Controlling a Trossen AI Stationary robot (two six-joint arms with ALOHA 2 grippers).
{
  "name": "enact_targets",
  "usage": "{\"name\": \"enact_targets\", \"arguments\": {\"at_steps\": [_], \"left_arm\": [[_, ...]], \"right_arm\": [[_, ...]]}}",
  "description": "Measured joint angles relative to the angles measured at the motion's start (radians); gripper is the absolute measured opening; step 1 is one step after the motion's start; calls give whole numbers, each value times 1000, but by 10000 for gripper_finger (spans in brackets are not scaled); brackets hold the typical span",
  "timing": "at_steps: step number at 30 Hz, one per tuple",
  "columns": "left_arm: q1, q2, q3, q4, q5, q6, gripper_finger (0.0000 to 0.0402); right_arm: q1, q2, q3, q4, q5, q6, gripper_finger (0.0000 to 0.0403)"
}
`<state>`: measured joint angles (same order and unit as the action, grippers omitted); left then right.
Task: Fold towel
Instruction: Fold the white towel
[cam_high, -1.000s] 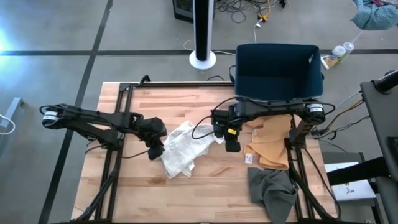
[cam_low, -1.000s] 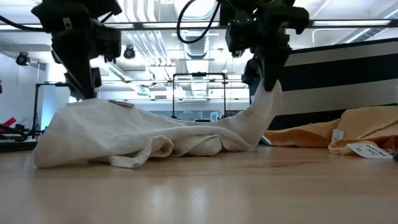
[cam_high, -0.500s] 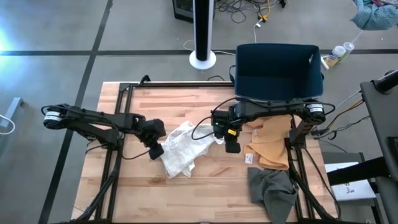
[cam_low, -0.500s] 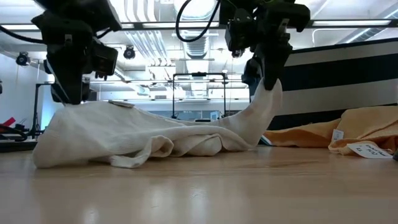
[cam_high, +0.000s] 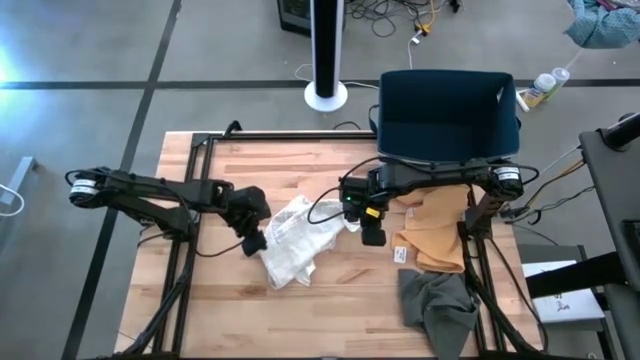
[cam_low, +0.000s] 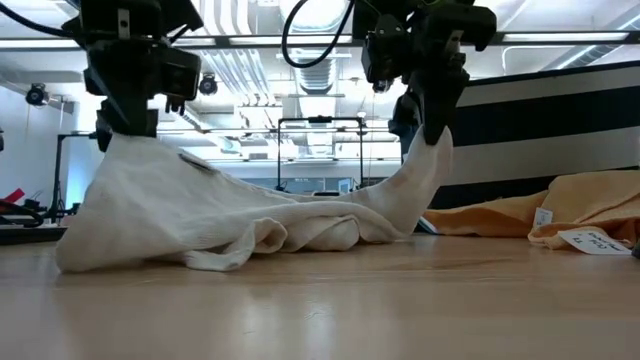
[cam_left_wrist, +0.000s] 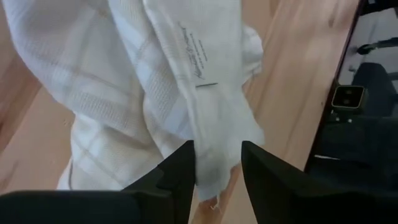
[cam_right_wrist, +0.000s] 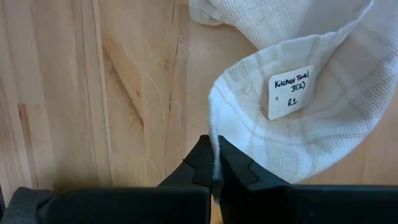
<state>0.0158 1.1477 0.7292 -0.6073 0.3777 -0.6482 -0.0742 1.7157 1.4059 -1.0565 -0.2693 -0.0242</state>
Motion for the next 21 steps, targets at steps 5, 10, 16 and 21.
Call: {"name": "enact_targets", "arguments": {"at_steps": [5, 10, 16, 21], "left_arm": [[0, 11, -23, -3, 6, -51, 106], [0, 36, -32, 19, 17, -61, 85], [0, 34, -32, 107, 27, -8, 39], [0, 9, -23, 108, 31, 39, 6]], "right_arm": [[0, 0, 0, 0, 0, 0, 0], [0, 0, 0, 1, 0, -3, 0], [0, -1, 0, 1, 0, -21, 0], [0, -10, 0, -13, -9, -28, 0]]}}
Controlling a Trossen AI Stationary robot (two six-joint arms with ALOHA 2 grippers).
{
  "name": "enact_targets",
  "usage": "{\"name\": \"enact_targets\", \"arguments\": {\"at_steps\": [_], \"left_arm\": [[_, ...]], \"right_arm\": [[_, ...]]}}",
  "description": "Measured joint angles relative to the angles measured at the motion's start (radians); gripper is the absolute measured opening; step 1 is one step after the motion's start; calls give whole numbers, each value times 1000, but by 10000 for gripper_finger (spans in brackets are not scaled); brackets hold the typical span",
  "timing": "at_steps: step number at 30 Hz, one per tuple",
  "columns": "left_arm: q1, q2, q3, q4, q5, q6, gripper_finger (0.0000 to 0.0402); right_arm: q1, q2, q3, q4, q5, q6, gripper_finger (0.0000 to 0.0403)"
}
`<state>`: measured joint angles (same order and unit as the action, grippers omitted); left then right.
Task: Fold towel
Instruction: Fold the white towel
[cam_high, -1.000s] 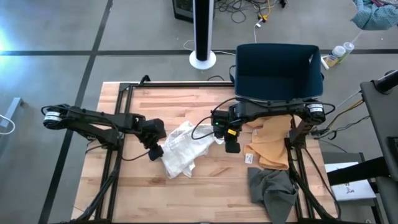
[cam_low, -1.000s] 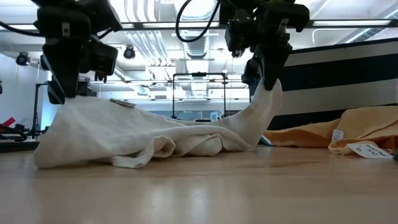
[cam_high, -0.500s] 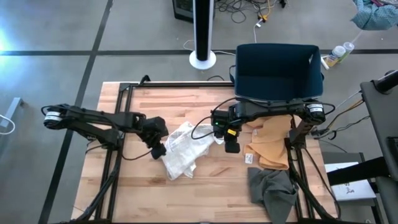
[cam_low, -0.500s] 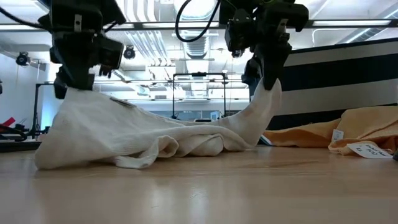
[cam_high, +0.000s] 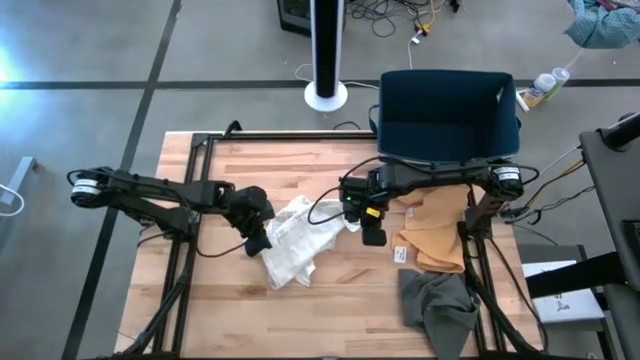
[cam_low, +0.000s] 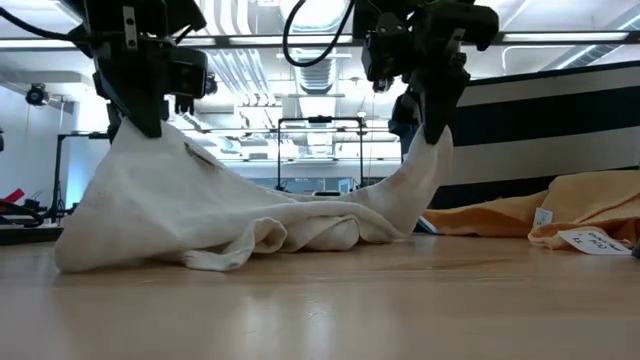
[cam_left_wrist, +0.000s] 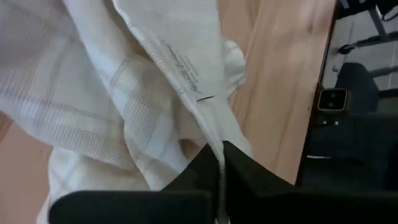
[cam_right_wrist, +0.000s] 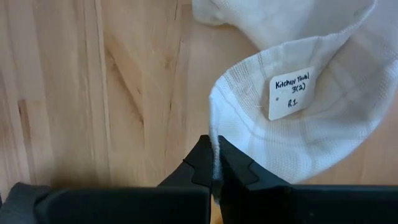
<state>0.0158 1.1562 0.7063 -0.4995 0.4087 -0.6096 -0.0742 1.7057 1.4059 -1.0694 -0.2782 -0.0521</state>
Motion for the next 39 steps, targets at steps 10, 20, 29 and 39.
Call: {"name": "enact_targets", "arguments": {"at_steps": [10, 20, 29, 39], "left_arm": [[11, -47, 362, -457, -183, 179, 1], [12, -44, 802, -563, -725, 332, 0], [13, -41, 1071, -559, -675, 351, 0], [11, 22, 1288, -455, -319, 434, 0]], "right_arm": [[-5, -142, 214, -92, 39, 1, 0], [-66, -199, 481, 14, 156, 16, 0], [-66, -180, 733, 136, 113, 28, 0], [-23, -180, 951, 402, -158, 39, 0]]}}
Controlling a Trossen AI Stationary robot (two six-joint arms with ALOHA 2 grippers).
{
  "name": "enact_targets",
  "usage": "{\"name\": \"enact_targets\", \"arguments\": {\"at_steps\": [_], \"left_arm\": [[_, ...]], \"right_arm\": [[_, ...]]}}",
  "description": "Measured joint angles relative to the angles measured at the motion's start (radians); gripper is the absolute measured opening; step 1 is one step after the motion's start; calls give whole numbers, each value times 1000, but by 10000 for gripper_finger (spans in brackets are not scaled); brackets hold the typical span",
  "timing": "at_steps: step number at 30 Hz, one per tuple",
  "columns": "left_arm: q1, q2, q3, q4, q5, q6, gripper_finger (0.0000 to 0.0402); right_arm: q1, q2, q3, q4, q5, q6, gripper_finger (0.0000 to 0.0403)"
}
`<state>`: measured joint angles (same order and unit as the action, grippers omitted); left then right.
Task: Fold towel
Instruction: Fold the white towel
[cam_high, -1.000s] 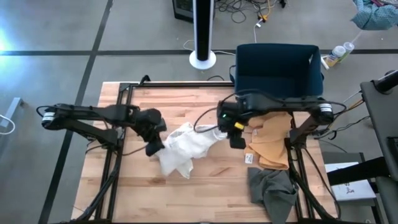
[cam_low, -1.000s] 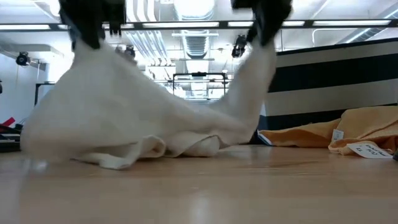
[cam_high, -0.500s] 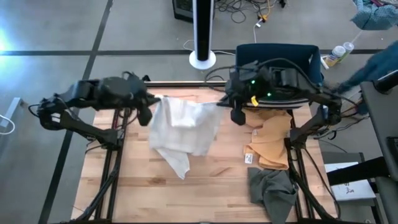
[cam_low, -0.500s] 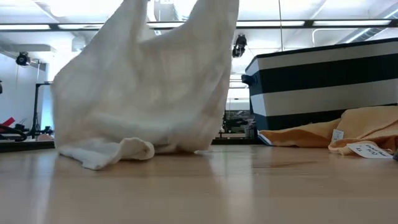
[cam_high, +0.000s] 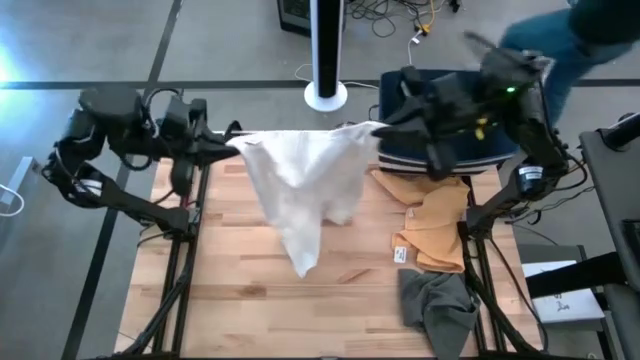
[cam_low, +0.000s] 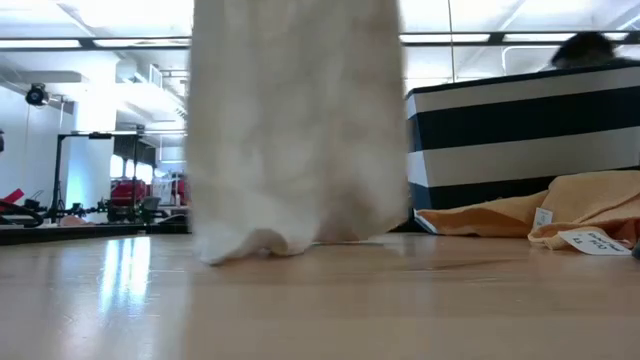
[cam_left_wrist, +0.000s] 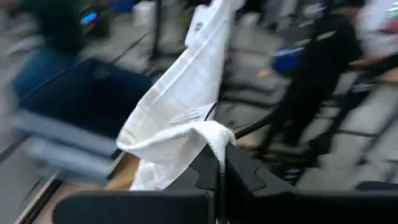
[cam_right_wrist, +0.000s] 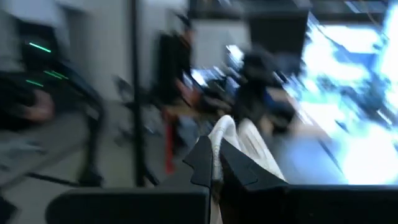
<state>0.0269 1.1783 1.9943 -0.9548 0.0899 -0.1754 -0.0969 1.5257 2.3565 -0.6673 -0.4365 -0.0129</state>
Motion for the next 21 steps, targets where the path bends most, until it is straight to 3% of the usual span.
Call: {"name": "enact_targets", "arguments": {"at_steps": [5, 10, 18, 21], "left_arm": [[-2, 35, 120, 99, 84, 86, 0], [17, 45, 150, 53, -19, 140, 0], [187, 40, 84, 38, -155, 158, 0], [266, 26, 80, 32, -207, 167, 0]], "right_arm": [[54, -11, -2, 225, -148, 100, 0], [71, -10, -2, 224, -118, 59, 0], [-32, 43, -4, -77, 468, -117, 0], [-72, 76, -5, -105, 542, -130, 0]]}}
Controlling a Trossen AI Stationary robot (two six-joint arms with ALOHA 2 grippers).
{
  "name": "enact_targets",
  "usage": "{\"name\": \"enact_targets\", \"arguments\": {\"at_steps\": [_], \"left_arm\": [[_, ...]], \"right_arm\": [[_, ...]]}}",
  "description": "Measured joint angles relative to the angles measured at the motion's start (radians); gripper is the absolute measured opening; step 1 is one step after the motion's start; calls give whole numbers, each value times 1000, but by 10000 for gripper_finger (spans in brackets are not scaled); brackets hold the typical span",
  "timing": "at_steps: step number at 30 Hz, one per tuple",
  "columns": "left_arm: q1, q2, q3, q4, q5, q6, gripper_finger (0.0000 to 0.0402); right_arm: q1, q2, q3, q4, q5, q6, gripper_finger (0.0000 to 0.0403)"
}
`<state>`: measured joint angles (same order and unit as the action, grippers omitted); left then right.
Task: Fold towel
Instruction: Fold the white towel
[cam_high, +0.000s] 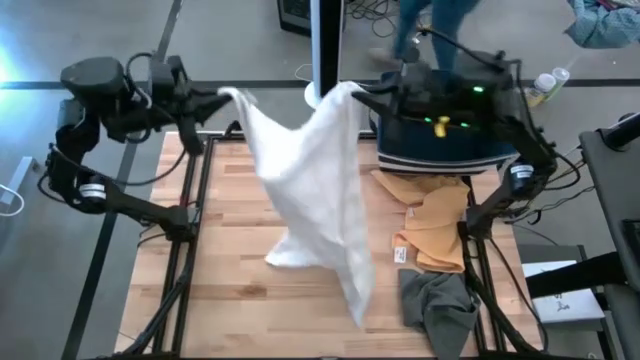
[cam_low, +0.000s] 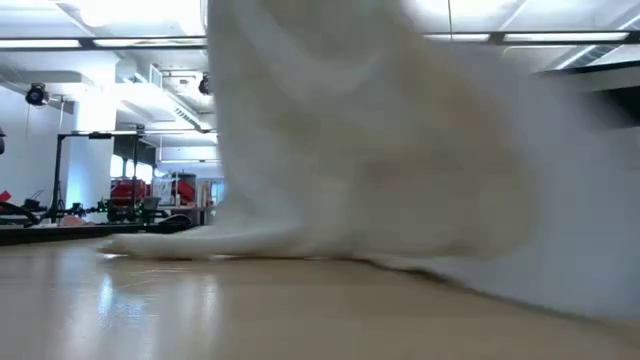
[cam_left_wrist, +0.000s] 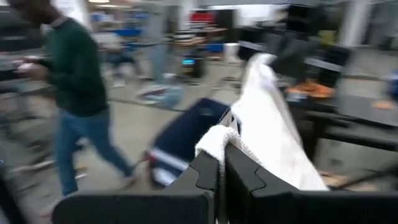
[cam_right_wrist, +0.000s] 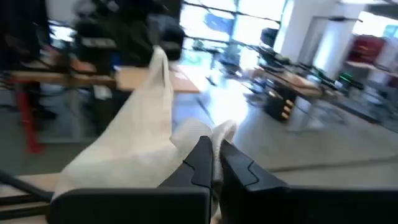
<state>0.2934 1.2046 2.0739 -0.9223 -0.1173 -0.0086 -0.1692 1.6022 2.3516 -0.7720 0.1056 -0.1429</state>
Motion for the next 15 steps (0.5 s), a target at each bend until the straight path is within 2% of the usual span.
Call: {"name": "enact_targets", "arguments": {"at_steps": [4, 11, 15], "left_arm": [[55, -20, 30, -53, 16, 22, 0], [55, -65, 125, -172, 249, 56, 0], [54, -87, 150, -205, 315, 55, 0]], "right_arm": [[-15, 17, 0, 59, -74, 11, 0], [15, 8, 2, 225, -387, 74, 0], [42, 3, 4, 304, -470, 110, 0]]}}
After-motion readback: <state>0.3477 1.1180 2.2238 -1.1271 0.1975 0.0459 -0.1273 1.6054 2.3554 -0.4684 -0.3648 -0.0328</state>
